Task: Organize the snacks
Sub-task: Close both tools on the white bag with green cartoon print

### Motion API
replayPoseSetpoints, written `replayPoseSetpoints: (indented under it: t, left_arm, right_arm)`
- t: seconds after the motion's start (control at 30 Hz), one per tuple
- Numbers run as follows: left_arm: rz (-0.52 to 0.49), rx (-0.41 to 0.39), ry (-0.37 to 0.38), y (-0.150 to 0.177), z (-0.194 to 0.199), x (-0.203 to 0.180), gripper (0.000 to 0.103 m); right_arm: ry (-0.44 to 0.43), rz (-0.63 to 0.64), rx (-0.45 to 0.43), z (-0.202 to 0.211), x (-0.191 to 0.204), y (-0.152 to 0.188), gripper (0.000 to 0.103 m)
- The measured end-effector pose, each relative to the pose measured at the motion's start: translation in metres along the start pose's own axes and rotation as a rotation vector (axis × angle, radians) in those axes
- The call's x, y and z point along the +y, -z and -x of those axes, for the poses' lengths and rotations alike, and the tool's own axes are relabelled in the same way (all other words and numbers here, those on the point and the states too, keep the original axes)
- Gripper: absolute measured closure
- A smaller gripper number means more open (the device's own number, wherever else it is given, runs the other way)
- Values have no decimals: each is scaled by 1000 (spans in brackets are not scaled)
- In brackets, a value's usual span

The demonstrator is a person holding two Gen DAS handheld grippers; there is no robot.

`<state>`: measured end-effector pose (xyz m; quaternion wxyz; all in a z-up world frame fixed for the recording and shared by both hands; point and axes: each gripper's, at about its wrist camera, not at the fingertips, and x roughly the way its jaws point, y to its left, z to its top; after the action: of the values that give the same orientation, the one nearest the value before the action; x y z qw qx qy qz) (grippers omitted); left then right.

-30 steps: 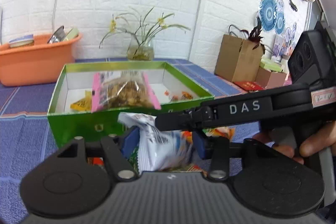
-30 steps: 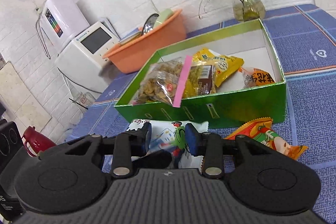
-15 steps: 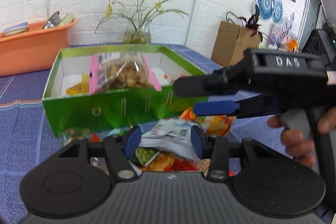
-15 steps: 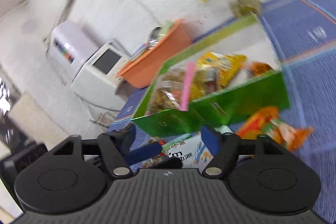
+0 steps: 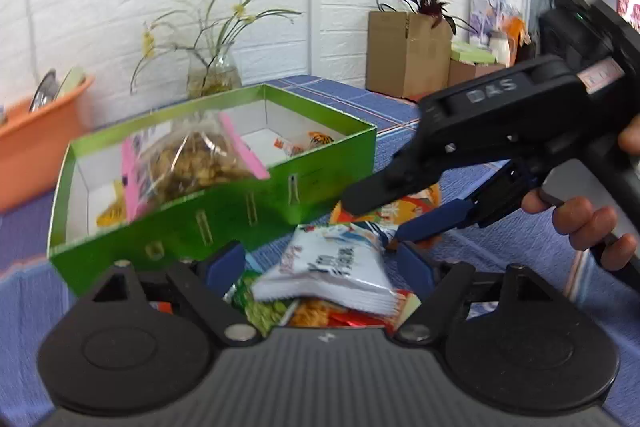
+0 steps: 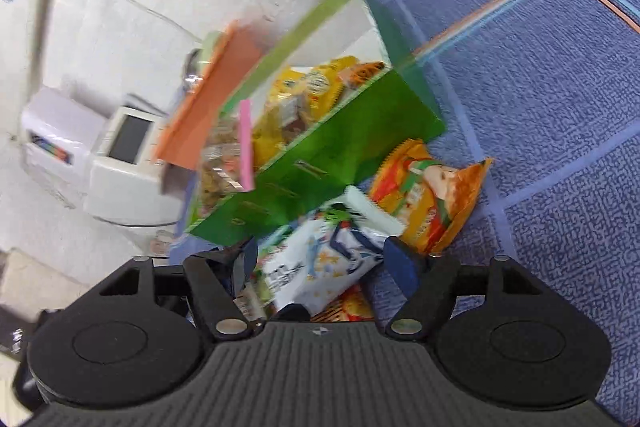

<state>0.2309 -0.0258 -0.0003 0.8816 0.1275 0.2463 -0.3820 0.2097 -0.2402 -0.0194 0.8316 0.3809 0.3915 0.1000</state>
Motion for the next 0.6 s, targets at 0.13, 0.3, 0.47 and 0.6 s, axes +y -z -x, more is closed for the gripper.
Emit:
replayPoseSetpoints:
  t: [0.13, 0.3, 0.47, 0.6]
  left_arm:
    - [4, 97, 81, -6, -23, 9, 24]
    - [96, 103, 111, 0, -29, 11, 32]
    - [83, 68, -2, 6, -13, -4, 43]
    - [93, 43, -20, 7, 1, -9, 45]
  right_arm:
    - [63, 2, 6, -14, 8, -6, 0]
    - [84, 155, 86, -38, 26, -11, 0]
    - [56, 249, 53, -34, 27, -7, 21]
    - [22, 273, 22, -24, 29, 1, 25]
